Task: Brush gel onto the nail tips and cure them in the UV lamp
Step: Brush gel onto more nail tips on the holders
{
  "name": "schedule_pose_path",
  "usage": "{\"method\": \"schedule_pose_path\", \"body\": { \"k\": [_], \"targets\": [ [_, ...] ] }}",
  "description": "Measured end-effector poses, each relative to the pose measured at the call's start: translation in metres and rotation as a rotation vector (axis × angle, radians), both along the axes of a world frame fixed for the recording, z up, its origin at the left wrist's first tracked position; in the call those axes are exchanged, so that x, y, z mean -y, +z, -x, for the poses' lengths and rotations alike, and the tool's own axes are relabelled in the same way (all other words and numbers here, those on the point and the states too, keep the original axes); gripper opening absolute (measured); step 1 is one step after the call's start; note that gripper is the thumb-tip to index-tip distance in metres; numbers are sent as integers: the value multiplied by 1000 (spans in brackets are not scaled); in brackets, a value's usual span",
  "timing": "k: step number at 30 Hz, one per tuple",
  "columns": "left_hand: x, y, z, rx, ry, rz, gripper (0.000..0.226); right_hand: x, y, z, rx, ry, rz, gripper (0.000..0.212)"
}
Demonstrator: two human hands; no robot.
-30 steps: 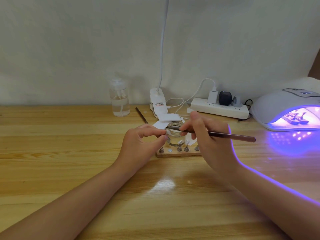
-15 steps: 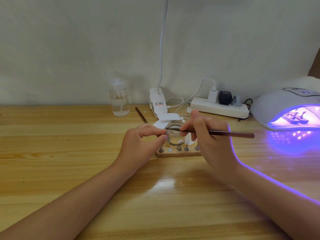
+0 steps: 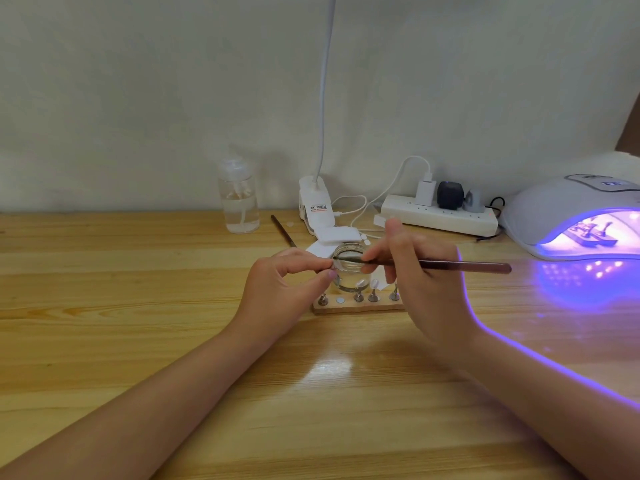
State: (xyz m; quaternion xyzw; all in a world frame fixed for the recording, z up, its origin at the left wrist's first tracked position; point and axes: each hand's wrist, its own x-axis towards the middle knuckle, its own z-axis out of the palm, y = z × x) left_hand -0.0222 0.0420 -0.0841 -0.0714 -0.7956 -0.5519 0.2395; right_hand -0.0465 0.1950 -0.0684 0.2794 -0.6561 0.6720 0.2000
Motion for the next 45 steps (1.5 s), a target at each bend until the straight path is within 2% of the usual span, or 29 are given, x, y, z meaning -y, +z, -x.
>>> {"method": "schedule_pose_path", "body": {
  "k": [6,13,20,28,34,45],
  "targets": [
    [0,0,-1,-12,-1,-9,16,-4,-1,1,64,-30,20,50],
    [0,0,0,-3,-18,-9,14,1,1,-1,21,-4,45,40],
    [0,0,0,-12,-16,-29,15,-3,-2,0,78,-38,45,50],
    [1,0,0,-4,-16,-23,13,2,-1,-3,15,6,32,38],
    [1,0,1,-18,-17,-23,15,-2,-3,-1,58,-4,61,49],
    [0,-1,1,-25,-28,-44,14,1,-3,-2,51,14,39,42]
  ]
}}
